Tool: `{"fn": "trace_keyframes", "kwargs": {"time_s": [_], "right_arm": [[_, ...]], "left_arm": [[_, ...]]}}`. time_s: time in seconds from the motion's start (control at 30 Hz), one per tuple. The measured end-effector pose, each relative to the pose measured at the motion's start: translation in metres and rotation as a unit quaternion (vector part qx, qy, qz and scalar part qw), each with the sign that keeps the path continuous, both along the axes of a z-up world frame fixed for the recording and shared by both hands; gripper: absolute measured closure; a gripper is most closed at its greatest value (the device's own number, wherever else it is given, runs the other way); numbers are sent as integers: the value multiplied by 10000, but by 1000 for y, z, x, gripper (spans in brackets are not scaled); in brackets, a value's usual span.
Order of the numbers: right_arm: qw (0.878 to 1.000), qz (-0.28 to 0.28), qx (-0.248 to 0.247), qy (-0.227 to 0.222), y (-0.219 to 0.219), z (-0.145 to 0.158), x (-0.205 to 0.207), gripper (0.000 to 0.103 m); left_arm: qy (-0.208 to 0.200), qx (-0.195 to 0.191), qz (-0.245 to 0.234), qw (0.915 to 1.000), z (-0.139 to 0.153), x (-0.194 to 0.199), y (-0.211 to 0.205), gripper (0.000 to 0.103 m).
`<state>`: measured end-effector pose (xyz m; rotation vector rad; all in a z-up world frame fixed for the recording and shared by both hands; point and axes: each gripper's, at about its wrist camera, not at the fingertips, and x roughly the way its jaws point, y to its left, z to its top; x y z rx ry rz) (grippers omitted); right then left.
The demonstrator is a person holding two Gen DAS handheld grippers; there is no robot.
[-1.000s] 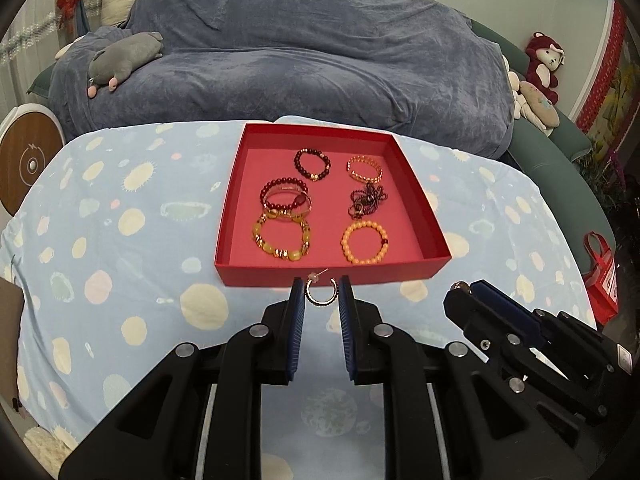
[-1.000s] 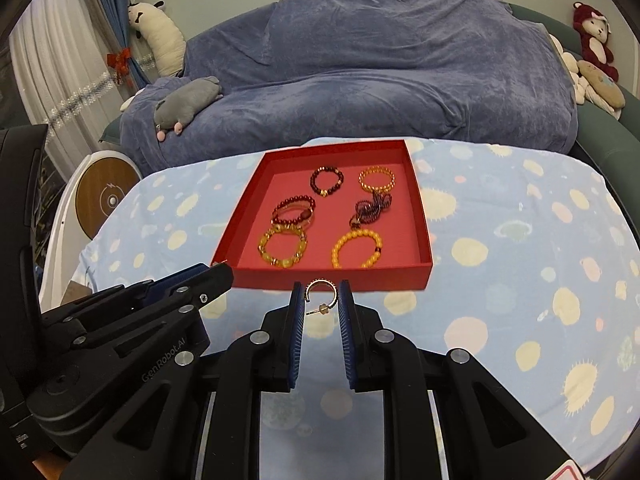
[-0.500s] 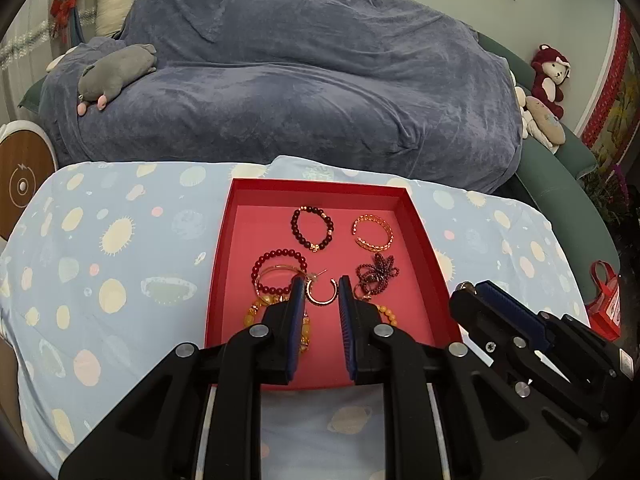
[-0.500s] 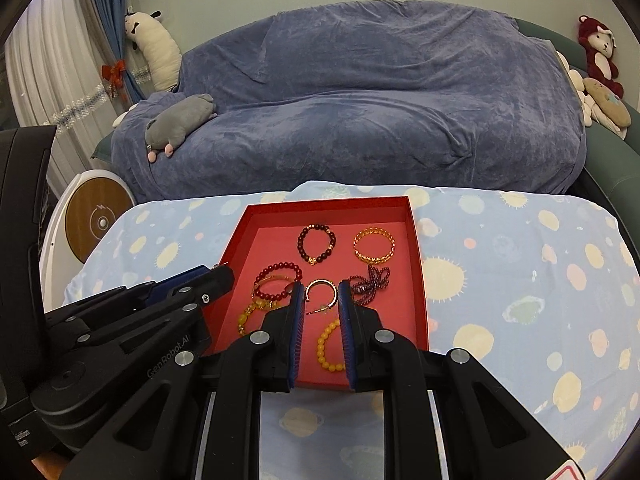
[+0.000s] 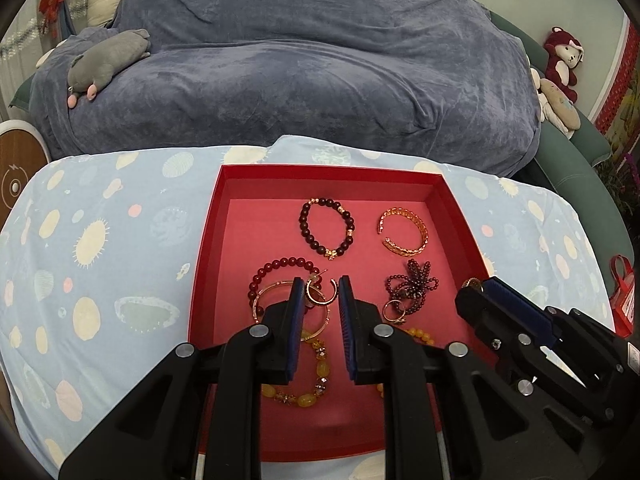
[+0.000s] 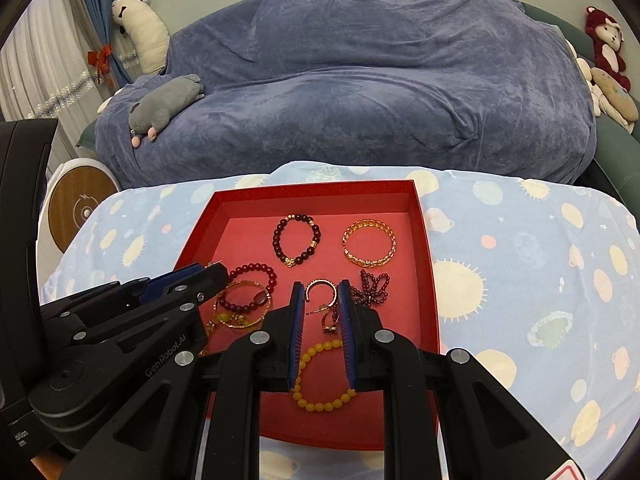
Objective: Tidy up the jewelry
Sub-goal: 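Lower earrings into the box and open both tools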
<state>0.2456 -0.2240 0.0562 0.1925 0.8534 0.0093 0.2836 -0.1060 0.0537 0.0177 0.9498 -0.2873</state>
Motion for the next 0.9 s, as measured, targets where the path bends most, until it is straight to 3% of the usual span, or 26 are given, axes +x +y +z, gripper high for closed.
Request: {"fn": "trace_keyframes", "kwargs": {"time_s": [0.6, 0.67, 0.73, 0.9], "right_arm": [[9994, -45, 56, 332, 1, -38, 22, 86], [9995, -57, 40, 318, 1, -38, 22, 86], [9995, -75, 48, 300, 0, -37, 22, 84], [9995, -120, -54, 288, 2, -29, 15, 81]], "left_arm": [[204, 224, 24, 9995, -37, 20, -3, 86], [219, 256, 19, 9994, -37, 21, -3, 83], [172, 295, 67, 9994, -33, 21, -3, 68], [82, 389, 118, 9991, -23, 13, -2, 64]]}}
